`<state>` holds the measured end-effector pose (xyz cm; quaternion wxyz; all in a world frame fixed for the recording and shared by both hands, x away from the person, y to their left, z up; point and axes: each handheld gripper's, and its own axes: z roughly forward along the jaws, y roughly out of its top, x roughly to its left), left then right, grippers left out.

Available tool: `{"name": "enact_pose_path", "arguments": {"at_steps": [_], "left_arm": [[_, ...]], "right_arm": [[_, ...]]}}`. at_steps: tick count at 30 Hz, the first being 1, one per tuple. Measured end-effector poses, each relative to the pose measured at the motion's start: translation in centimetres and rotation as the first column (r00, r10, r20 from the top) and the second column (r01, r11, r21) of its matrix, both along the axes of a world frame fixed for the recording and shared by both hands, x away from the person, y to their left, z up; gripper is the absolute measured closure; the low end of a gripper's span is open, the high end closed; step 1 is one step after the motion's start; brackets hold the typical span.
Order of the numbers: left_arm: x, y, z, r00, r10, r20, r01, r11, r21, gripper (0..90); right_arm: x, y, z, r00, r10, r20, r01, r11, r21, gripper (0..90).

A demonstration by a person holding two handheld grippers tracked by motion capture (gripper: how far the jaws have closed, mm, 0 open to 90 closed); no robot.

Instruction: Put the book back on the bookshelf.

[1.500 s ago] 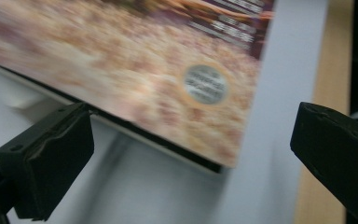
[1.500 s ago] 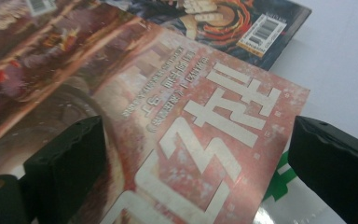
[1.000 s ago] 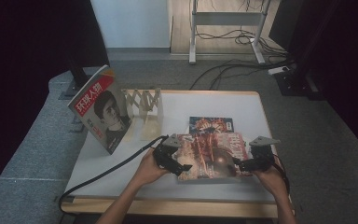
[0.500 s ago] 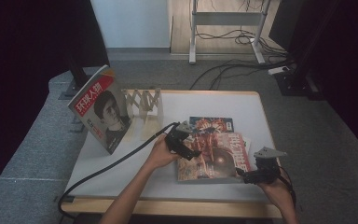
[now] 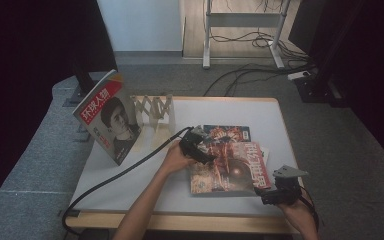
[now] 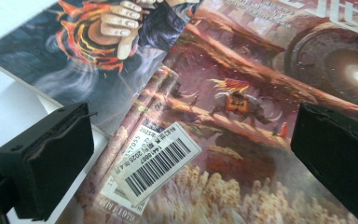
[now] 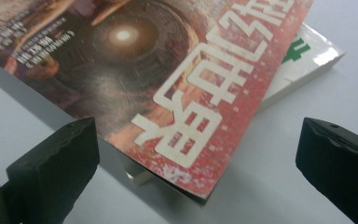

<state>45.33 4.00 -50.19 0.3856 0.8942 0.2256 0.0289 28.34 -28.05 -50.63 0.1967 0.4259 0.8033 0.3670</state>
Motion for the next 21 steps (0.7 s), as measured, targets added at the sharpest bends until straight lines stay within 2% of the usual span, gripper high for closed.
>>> {"name": "enact_pose_path", "arguments": {"at_steps": [4,5,9,13,21], "left_arm": [[0.4,0.0,-0.7,0.9999,0.005,-0.011,-0.005,0.9999,0.016,0.0],[0.5,0.1,-0.8,0.9995,0.011,-0.03,-0.01,0.9999,0.003,0.0],[0.4,0.1,-0.9,0.9994,0.002,-0.034,-0.002,1.0,0.0,0.0],[-0.1,0.2,-0.9,0.9995,0.004,-0.032,-0.004,1.0,0.005,0.0],[-1.7,0.8,-0.9,0.9995,0.01,-0.031,-0.01,0.9999,0.001,0.0]], "right_arm": [[-0.1,-0.2,-0.3,0.9999,-0.011,-0.007,0.011,1.0,-0.014,0.0],[0.0,-0.2,-0.4,0.9999,-0.013,-0.008,0.012,1.0,-0.017,0.0],[0.2,-0.4,-0.6,0.9996,-0.028,-0.009,0.028,0.999,-0.034,0.0],[0.3,-0.5,-0.7,0.9996,-0.026,-0.011,0.026,0.999,-0.038,0.0],[1.1,-1.6,-0.8,0.9978,-0.066,-0.009,0.066,0.997,-0.041,0.0]]}}
